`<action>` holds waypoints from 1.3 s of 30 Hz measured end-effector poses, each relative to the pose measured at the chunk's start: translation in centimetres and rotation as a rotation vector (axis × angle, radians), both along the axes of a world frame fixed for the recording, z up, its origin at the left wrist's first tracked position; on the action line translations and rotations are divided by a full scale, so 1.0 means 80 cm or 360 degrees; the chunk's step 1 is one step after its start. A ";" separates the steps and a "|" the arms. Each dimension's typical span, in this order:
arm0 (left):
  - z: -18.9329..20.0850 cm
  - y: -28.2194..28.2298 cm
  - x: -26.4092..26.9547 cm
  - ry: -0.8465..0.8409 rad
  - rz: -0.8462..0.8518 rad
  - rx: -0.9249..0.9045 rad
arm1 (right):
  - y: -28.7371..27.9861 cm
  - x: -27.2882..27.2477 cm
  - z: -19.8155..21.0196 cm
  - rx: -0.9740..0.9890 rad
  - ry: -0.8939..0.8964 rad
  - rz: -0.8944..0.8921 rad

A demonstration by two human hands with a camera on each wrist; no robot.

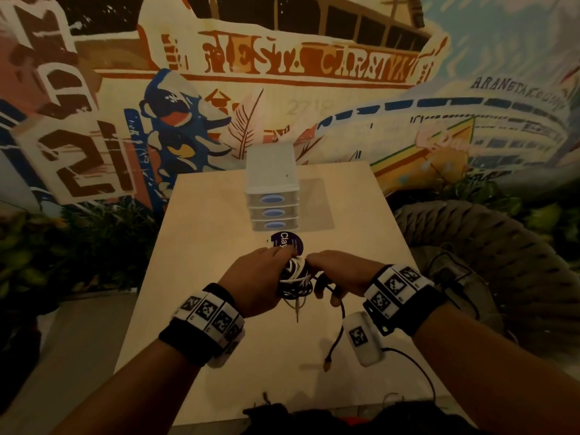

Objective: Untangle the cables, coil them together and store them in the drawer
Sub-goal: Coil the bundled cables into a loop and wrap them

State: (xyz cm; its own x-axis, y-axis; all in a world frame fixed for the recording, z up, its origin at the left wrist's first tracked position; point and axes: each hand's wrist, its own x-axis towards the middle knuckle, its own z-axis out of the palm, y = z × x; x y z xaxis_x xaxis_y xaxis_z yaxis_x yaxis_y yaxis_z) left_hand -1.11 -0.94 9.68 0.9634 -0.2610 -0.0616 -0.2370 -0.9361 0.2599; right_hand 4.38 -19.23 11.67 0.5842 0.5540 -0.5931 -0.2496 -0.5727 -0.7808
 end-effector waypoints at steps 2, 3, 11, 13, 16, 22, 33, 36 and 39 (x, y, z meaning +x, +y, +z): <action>0.002 -0.002 -0.002 0.0027 -0.0007 0.0040 | -0.003 0.002 -0.001 0.0015 0.0084 -0.0025; 0.002 -0.003 -0.003 0.0034 -0.0013 0.0060 | -0.004 0.004 -0.001 0.0017 0.0124 0.0003; 0.003 -0.007 -0.004 0.0083 -0.0064 0.0163 | 0.007 0.014 0.012 -0.0157 0.0015 0.0348; 0.004 -0.008 -0.004 0.0077 -0.0067 0.0175 | 0.008 0.016 0.015 -0.0173 0.0004 0.0404; 0.002 -0.007 -0.002 0.0051 -0.0027 0.0135 | 0.011 0.018 0.015 -0.0165 -0.0034 0.0428; -0.008 -0.006 -0.004 0.0108 0.0035 0.0152 | 0.023 0.010 0.004 -0.0281 -0.0248 0.0493; -0.004 -0.020 0.003 0.0195 -0.0147 0.0523 | 0.051 -0.016 -0.007 -0.0613 -0.0803 0.0524; -0.005 -0.018 0.006 0.0152 -0.0153 0.0577 | 0.053 -0.015 -0.017 -0.0581 -0.0752 0.0486; -0.005 -0.015 0.005 0.0132 -0.0128 0.0510 | 0.049 -0.013 -0.020 -0.0492 -0.0753 0.0471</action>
